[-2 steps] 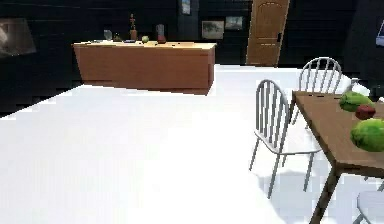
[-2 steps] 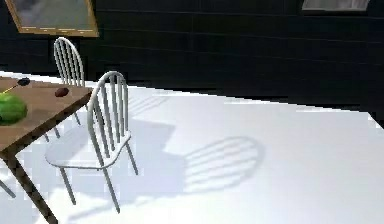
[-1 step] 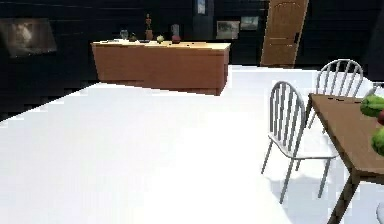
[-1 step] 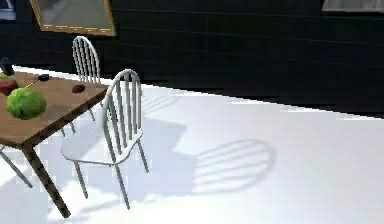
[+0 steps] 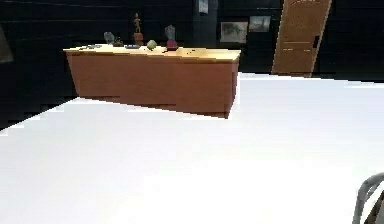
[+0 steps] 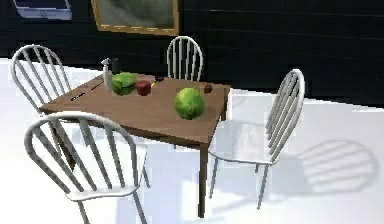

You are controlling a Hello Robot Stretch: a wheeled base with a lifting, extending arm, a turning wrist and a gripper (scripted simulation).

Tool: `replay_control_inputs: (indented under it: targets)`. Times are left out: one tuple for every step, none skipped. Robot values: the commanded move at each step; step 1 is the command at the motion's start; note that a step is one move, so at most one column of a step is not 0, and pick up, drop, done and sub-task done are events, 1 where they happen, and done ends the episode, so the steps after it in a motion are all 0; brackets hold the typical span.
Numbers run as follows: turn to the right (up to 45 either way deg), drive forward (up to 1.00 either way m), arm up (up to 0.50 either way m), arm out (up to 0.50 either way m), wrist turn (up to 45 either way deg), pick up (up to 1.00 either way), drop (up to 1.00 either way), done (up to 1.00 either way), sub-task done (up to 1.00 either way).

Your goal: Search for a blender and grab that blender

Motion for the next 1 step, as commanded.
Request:
replay_control_inputs:
  targets:
    - [0.0,1.00,0.00,0.00,0.0,0.00,0.00,0.00,0.00]
